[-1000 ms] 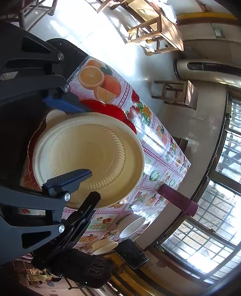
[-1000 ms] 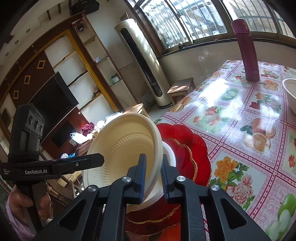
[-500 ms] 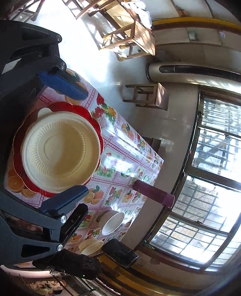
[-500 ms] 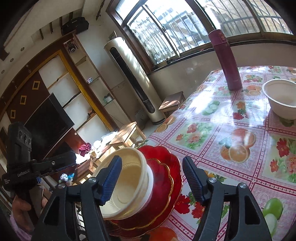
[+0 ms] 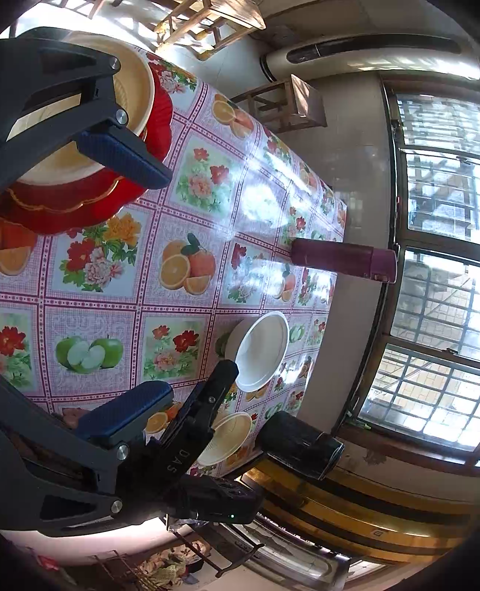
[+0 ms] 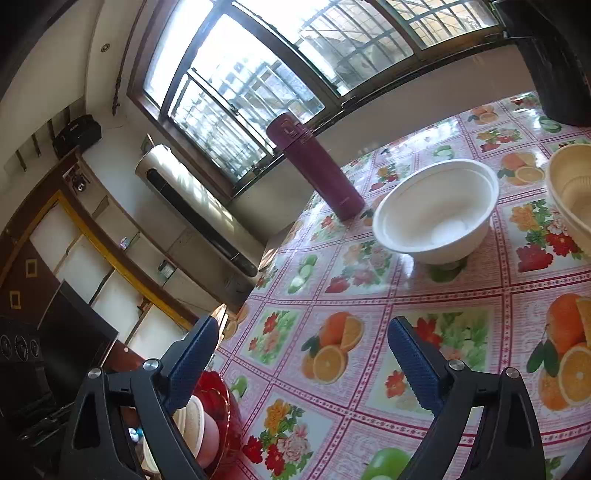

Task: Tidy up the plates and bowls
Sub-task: 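Open both grippers and move them toward the second white bowl, then bring both grippers to the rim of the second white bowl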

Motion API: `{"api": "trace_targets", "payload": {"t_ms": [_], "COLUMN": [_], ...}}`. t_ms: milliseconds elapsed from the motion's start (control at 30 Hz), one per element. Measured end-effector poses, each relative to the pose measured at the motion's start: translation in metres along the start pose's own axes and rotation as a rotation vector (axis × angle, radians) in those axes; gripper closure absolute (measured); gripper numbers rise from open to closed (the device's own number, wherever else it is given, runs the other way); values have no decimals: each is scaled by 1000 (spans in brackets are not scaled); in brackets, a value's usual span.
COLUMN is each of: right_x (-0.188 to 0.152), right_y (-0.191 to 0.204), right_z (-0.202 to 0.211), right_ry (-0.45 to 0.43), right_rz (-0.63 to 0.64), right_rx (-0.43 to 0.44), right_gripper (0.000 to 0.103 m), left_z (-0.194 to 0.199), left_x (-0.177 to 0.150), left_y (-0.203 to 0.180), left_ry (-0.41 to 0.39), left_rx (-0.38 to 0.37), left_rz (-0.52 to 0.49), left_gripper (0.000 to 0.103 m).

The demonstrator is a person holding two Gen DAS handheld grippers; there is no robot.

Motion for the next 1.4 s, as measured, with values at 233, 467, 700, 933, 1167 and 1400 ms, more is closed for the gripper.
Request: {"api": "trace_targets", "payload": {"t_ms": [233,467,700,933,1167,1400], "right_x": [32,55,69,85,95,100], "right_y": [-60,-91,-98,-103,-114,-116], "right_z": [40,82,79,36,12,6], "right_ry": [-40,-99,-116,-57,-45,-51], "right_rz": [-121,-151,-178,-226,-261,-242], "right_rx": [48,104,224,199,99,29], "right_gripper": [8,7,7,8,9,10], "left_z": [-53,-91,-99,-112,-145,-173], "left_x": [14,34,83,137,162,163], "left_y": [-42,-77,-66,-61,-56,-58], "left_ry": [105,169,163,199,274,343], "left_rx": [-49,-60,34,99,50,-24], "left_rz": [23,1,-21,-80,-57,-23], "left_gripper": [0,0,0,0,0,0]}}
Point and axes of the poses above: each gripper's, at about its wrist camera, not at the fingertips, and z roughly against the way its jaws point, y to its left, x to its top, the point moved 8 cm from there along -z, roughly the way its jaws point, and after that the axes turned 15 degrees about y, right-handed, at the moved point
